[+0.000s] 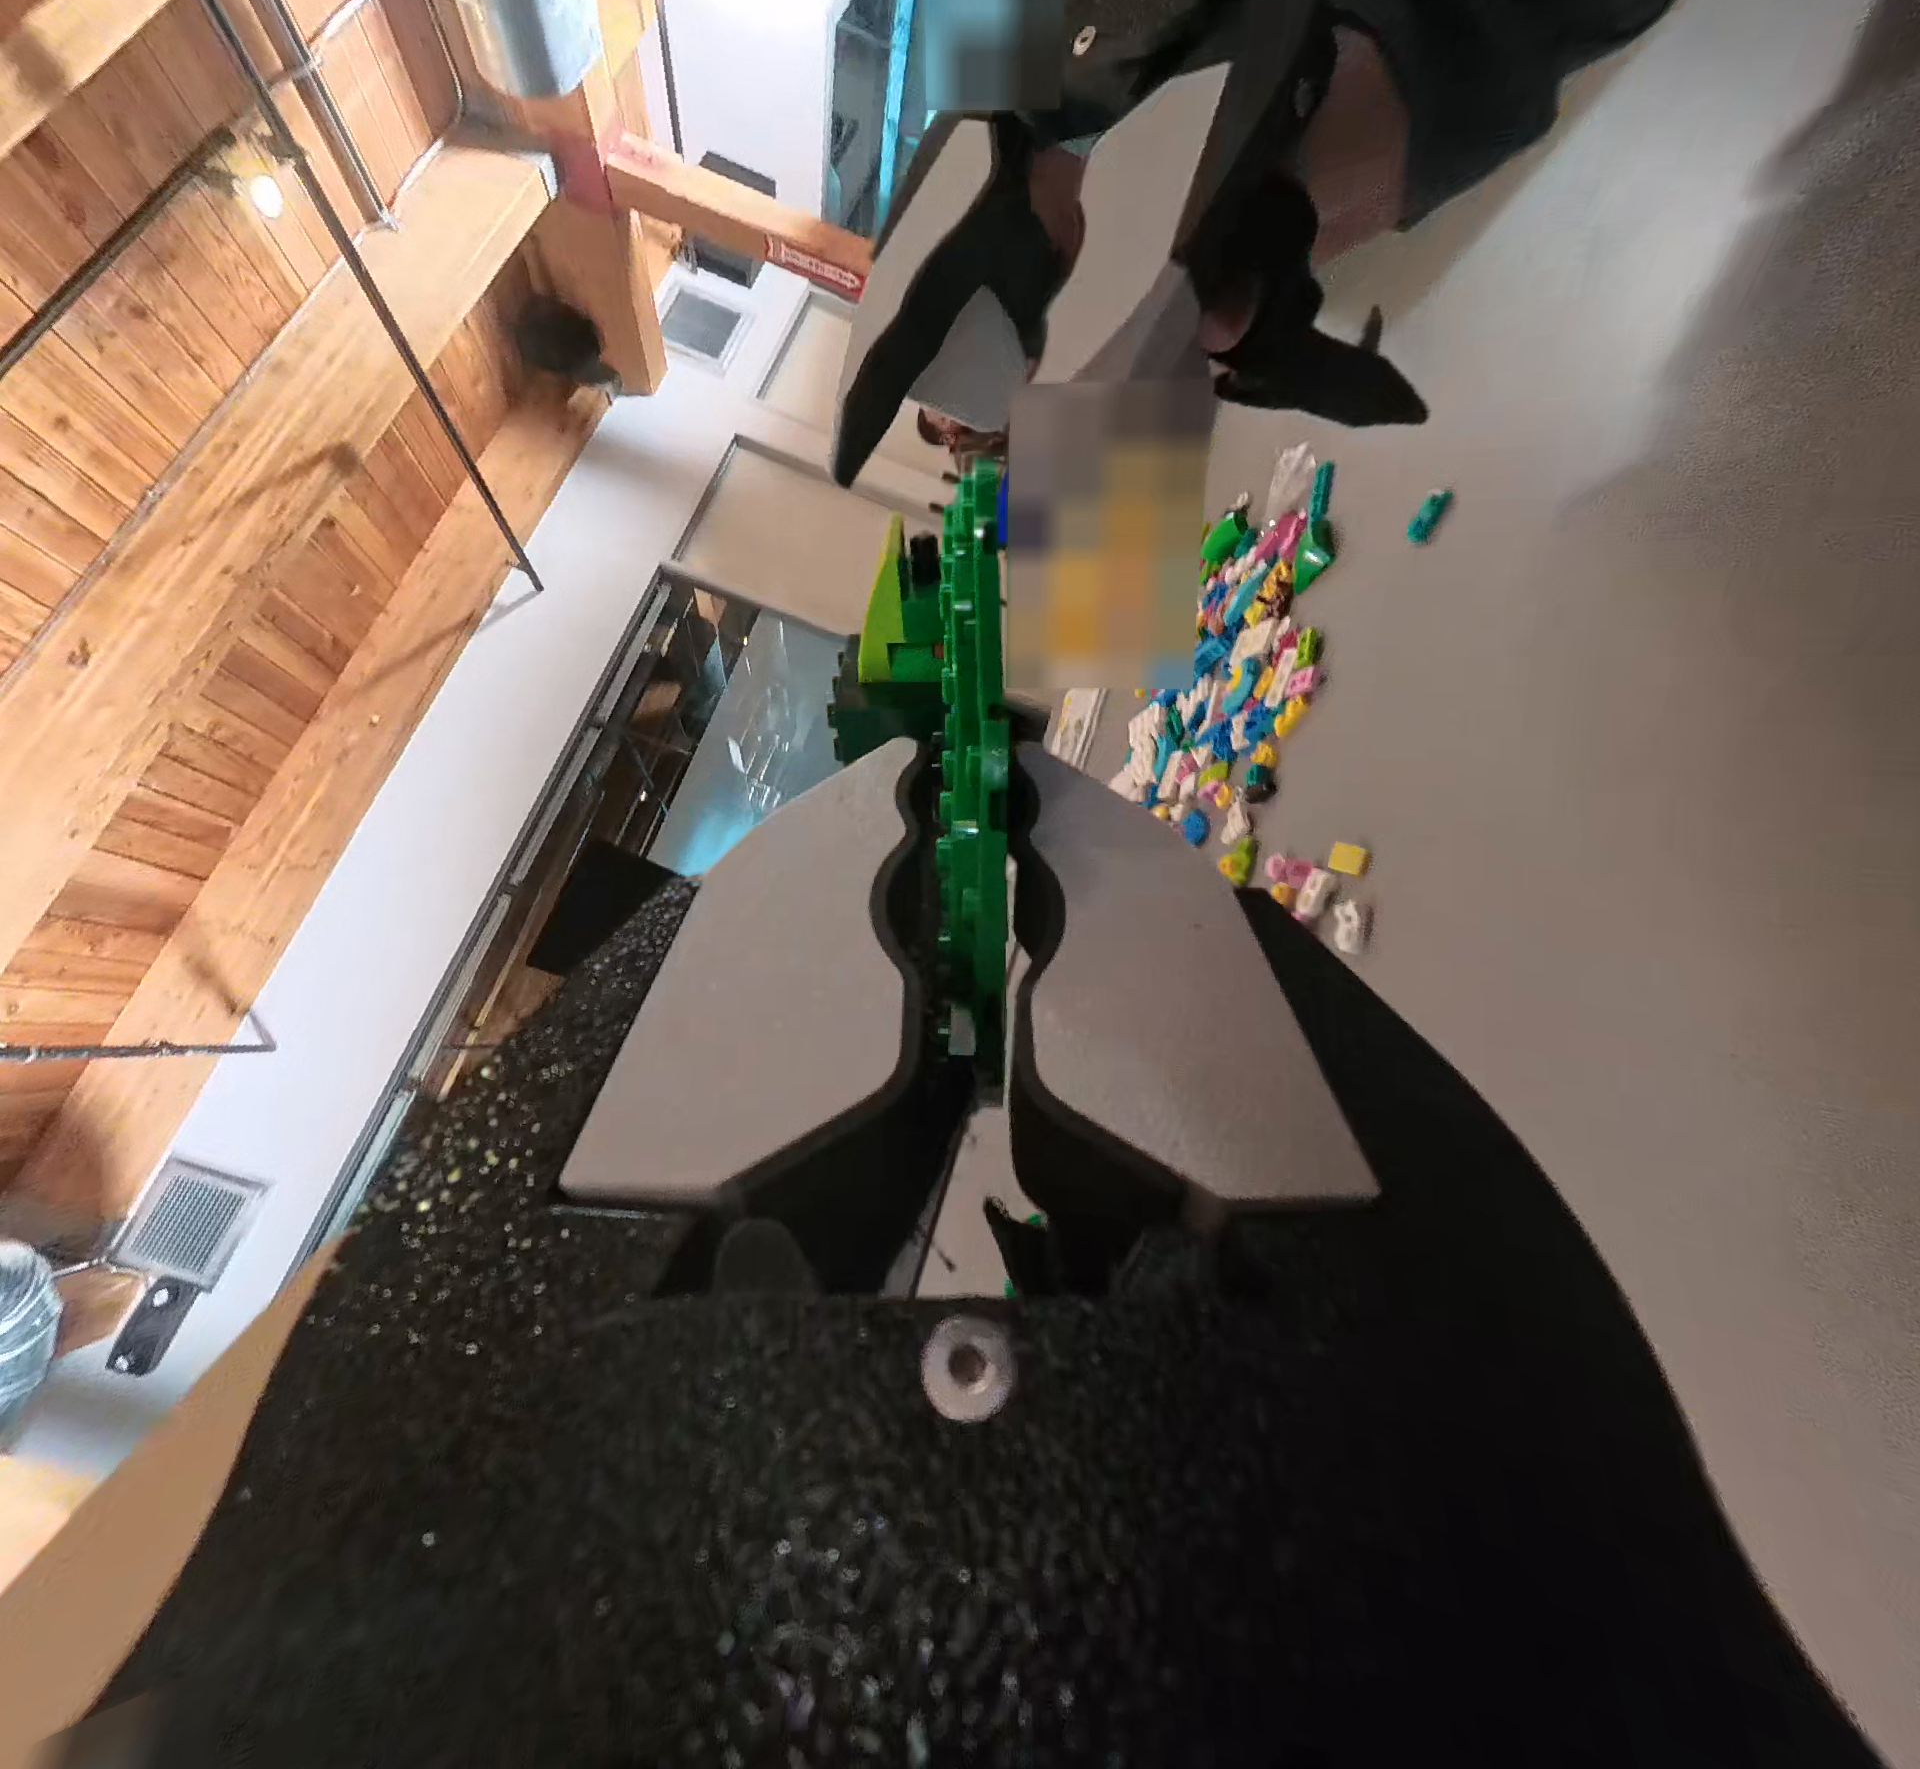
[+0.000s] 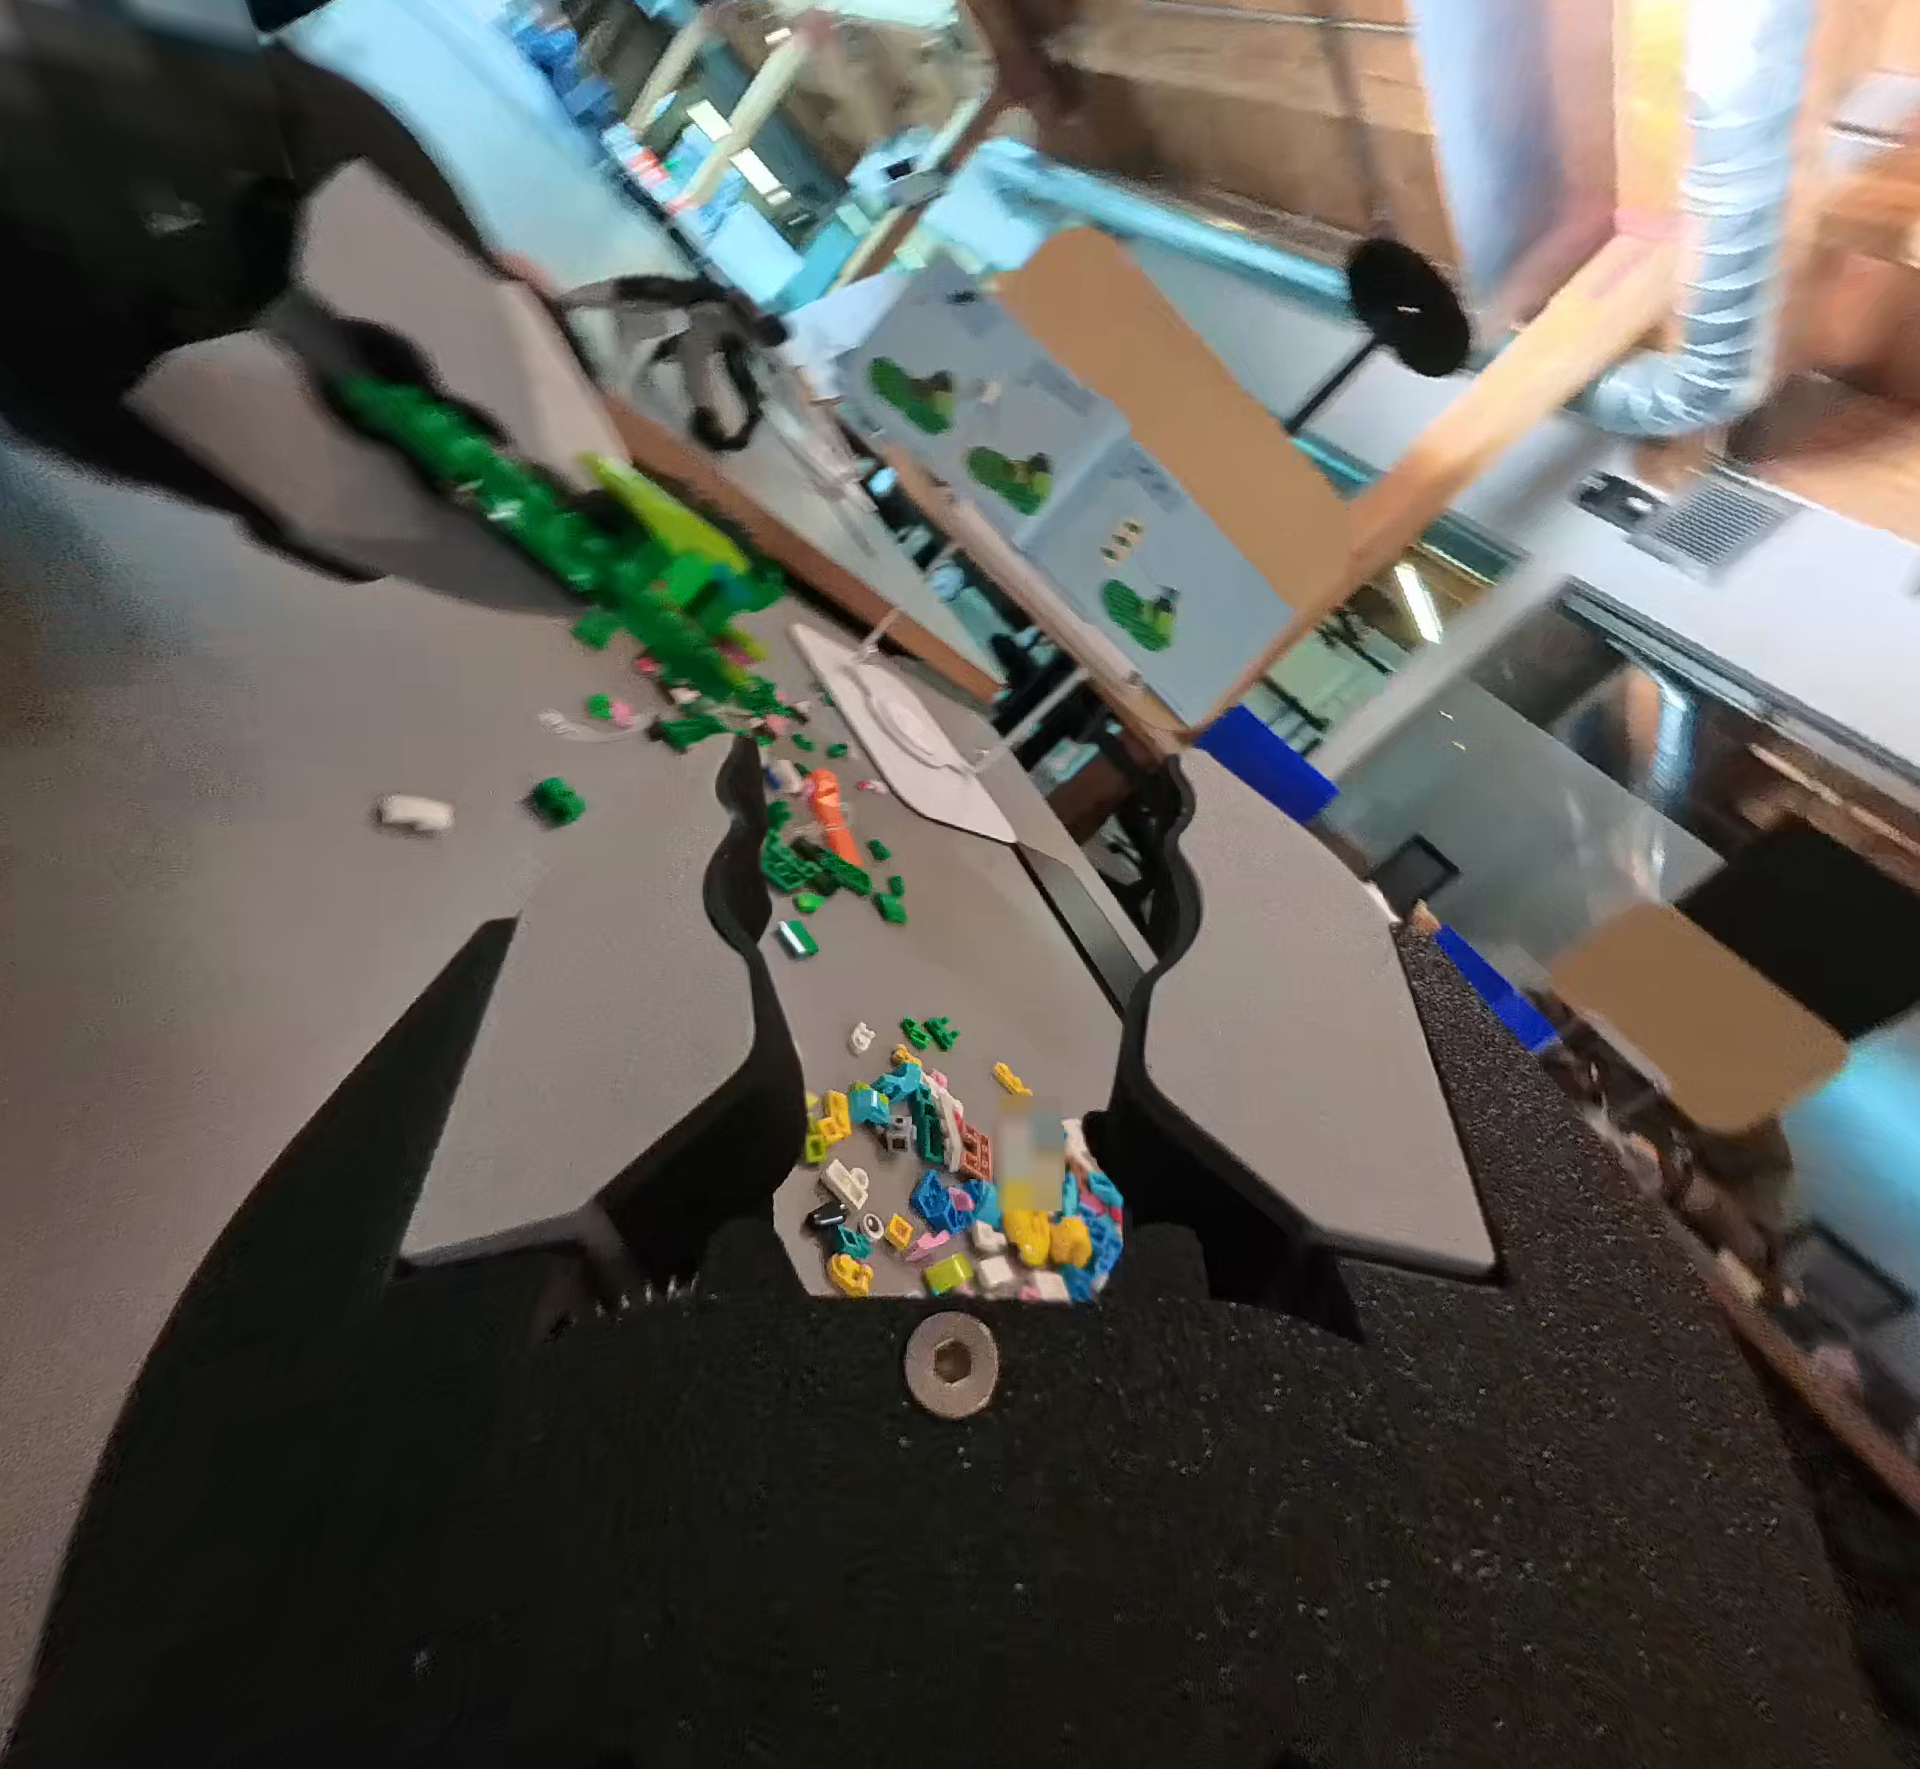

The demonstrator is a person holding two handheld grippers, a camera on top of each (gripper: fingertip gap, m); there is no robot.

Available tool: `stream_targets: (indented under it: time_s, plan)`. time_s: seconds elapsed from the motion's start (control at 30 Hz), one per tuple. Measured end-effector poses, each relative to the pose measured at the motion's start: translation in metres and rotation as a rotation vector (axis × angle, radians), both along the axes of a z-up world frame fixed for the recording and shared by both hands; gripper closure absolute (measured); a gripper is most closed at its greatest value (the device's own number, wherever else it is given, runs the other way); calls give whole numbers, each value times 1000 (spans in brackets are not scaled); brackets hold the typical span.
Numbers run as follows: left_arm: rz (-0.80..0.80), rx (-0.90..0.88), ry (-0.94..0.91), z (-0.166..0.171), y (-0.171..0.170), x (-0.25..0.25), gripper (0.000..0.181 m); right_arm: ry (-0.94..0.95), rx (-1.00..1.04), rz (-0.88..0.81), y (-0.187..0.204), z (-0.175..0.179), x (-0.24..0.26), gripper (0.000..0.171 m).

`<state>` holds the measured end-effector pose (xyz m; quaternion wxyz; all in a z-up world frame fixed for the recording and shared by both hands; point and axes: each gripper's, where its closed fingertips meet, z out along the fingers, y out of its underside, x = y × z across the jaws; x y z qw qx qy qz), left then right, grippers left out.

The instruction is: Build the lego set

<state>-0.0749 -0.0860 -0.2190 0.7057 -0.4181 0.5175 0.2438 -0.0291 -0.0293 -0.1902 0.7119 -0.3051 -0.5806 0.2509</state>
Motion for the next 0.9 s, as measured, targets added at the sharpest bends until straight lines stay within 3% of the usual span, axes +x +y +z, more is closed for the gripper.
stream_targets:
  time_s: [0.1,0.3,0.57,0.9]
  plan:
    - [42,-35,70,-20,2,-3,170,183,-156,-91,31,-6,13,102]
    - [104,-51,21,-35,8,-18,170,281,-326,-145,56,-6,33,105]
    - [167,-72,71,-46,18,-25,170,256,-358,-170,63,-13,32,112]
    - [175,-122,-48,-40,24,-41,170,246,-420,-166,67,-17,31,120]
